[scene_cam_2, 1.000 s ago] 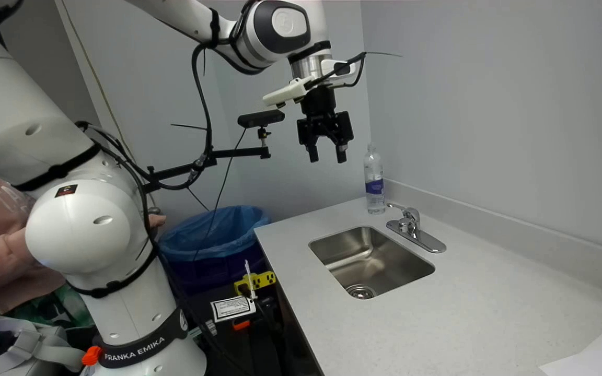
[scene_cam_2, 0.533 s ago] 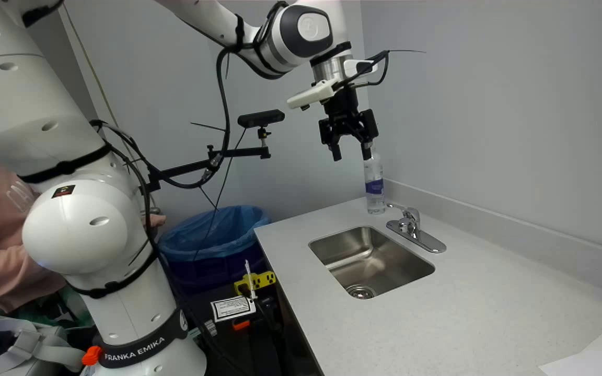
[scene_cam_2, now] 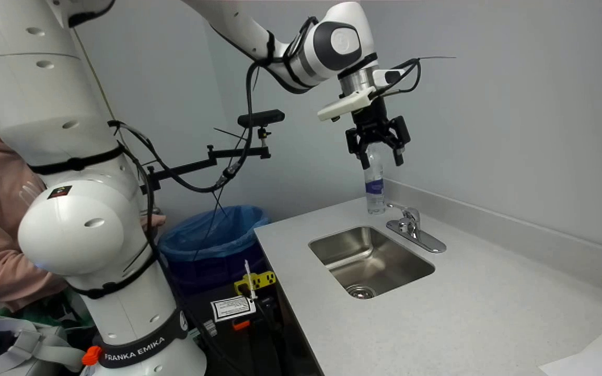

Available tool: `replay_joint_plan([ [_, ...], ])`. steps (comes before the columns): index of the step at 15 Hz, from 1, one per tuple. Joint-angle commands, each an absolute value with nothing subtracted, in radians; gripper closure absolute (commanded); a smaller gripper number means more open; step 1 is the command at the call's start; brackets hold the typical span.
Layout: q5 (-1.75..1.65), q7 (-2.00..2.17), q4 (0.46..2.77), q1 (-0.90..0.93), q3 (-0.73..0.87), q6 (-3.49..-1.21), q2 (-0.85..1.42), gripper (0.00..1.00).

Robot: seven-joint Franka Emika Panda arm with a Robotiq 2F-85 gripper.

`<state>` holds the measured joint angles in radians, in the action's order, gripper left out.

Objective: Push the faucet to the left

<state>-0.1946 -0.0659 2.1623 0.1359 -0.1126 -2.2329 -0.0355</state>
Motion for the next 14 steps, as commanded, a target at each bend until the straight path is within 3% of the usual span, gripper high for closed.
replay_joint_plan([
  [1,-0.266,-0.066,2.088,0.117,-0.105,-2.279,0.063,0.0],
  [14,-0.356,0.058,1.916,0.126,-0.026,-2.373,0.341,0.0],
])
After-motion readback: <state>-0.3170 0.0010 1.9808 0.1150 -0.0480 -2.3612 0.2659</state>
